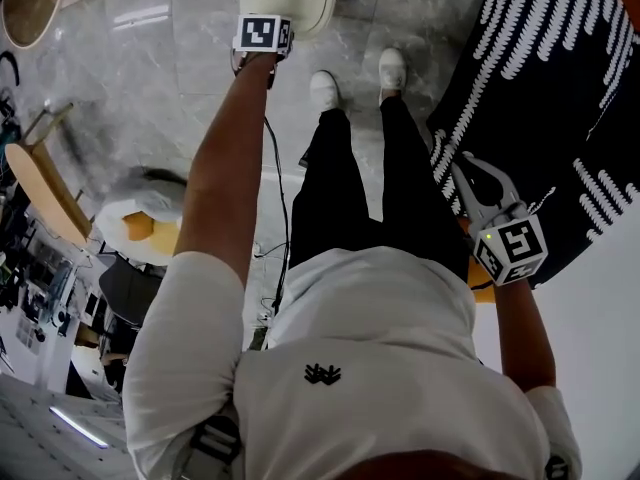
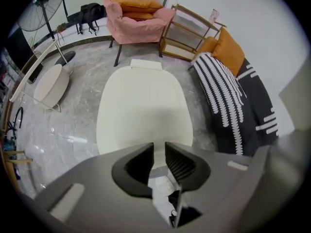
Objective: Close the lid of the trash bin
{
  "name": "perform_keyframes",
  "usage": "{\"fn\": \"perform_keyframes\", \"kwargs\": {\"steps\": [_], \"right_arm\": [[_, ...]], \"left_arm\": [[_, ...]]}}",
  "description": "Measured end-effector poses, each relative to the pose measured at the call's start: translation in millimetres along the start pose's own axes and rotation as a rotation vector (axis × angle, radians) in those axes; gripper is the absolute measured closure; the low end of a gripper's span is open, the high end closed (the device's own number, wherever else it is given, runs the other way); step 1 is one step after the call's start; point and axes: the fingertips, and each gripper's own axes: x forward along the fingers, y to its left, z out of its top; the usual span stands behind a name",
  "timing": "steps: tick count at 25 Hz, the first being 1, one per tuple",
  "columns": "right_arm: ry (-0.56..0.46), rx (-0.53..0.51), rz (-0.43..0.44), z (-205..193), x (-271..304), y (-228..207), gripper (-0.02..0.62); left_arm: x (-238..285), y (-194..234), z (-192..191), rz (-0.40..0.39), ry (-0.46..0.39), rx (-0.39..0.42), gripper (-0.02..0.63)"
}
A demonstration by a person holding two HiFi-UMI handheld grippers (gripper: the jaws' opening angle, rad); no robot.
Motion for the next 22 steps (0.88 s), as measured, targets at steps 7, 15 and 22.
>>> {"fn": "perform_keyframes", "kwargs": {"steps": [7, 15, 22], "right_arm": [[0.022, 0.003, -0.015, -7.5, 3.3, -7.5, 0.571], [0.022, -0.007, -0.018, -10.4, 2.1, 2.6, 0.571], [-0.02, -0.051, 0.003, 1.6, 2.3, 18.6, 0.571]], "left_arm": [[20.0, 4.8, -3.9, 0.015, 0.019, 0.014, 0.476], [13.1, 4.5, -7.1, 0.01, -0.034, -0.007, 0.488], [-13.6, -7.3, -4.8, -0.007, -0.069, -0.023, 0.488]]}}
